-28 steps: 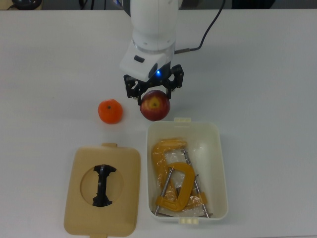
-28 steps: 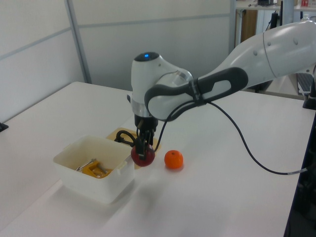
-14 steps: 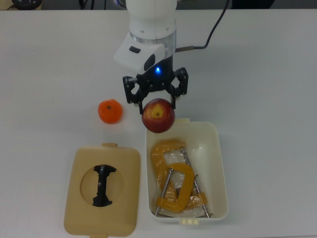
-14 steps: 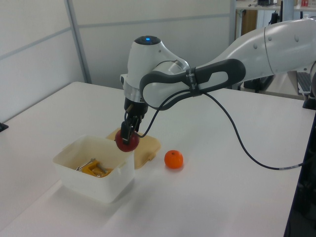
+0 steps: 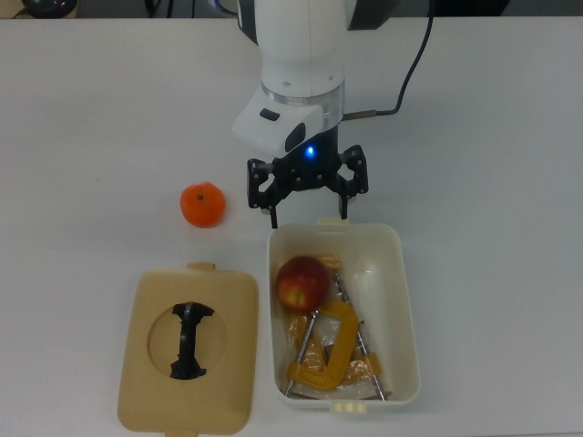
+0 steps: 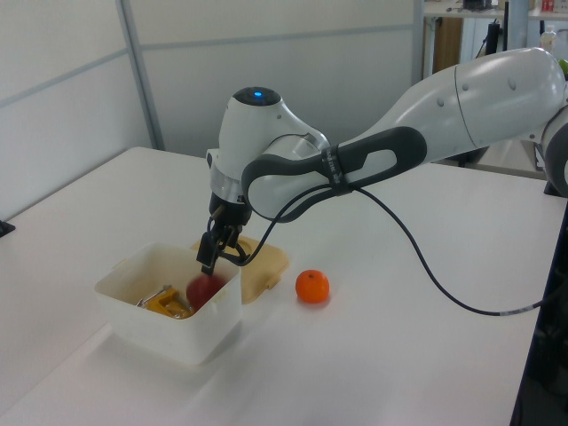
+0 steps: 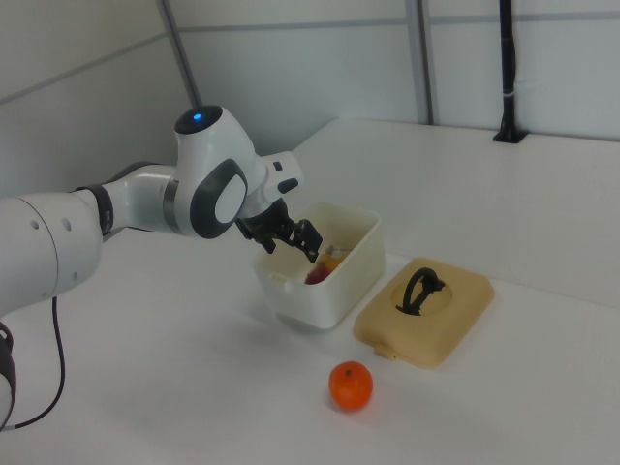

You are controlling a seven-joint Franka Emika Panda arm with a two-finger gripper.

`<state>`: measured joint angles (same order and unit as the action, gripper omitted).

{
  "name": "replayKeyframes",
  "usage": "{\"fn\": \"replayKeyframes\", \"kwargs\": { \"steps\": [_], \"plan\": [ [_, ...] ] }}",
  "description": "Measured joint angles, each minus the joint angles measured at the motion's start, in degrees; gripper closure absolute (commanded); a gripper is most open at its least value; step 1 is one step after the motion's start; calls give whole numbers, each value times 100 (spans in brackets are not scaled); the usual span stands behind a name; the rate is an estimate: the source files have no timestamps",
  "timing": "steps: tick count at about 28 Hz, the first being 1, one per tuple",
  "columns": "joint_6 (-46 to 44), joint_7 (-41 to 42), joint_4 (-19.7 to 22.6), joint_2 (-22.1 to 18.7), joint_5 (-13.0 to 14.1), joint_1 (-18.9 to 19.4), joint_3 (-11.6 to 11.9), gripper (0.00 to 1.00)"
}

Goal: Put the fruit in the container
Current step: 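Open the gripper, release the apple, and move over the tangerine, then lower onto the orange tangerine, close the gripper, and lift it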

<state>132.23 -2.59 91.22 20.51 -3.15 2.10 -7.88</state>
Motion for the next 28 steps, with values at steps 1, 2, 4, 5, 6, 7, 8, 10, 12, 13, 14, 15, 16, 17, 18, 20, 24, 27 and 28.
{"fn": "replayKeyframes", "kwargs": {
  "steps": [1, 2, 4, 5, 6, 7, 8, 10, 12, 13, 14, 15, 16, 17, 18, 20, 24, 27, 28],
  "plan": [
    [-81, 0, -14, -3, -6, 0, 0, 0],
    [-247, 0, -40, -12, -12, 0, 0, 0],
    [-522, 0, -73, -34, -21, -7, 1, 0],
    [-700, 0, -90, -50, -33, -13, 2, 0],
    [-904, 0, -103, -70, -56, -24, 3, 0],
    [-1193, 0, -111, -102, -103, -42, 11, 0],
    [-1379, 0, -113, -123, -150, -52, 20, 0],
    [-1817, 0, -111, -155, -308, -84, 40, 0],
    [-2236, 0, -100, -162, -490, -155, 51, 0],
    [-2342, 0, -89, -160, -541, -194, 54, 0],
    [-2414, 0, -77, -156, -588, -234, 60, 0],
    [-2462, 0, -59, -153, -630, -284, 62, 0],
    [-2488, 0, -41, -148, -659, -338, 65, 0],
    [-2501, 0, -16, -138, -694, -429, 69, 0],
    [-2503, 0, -3, -128, -709, -491, 72, 0],
    [-2505, 0, 35, -104, -740, -617, 77, 0],
    [-2505, 0, 136, 27, -905, -803, 80, 0],
    [-2505, 0, 204, 210, -1014, -817, 78, 0],
    [-2505, 0, 223, 267, -1030, -810, 77, 0]
  ]
}}
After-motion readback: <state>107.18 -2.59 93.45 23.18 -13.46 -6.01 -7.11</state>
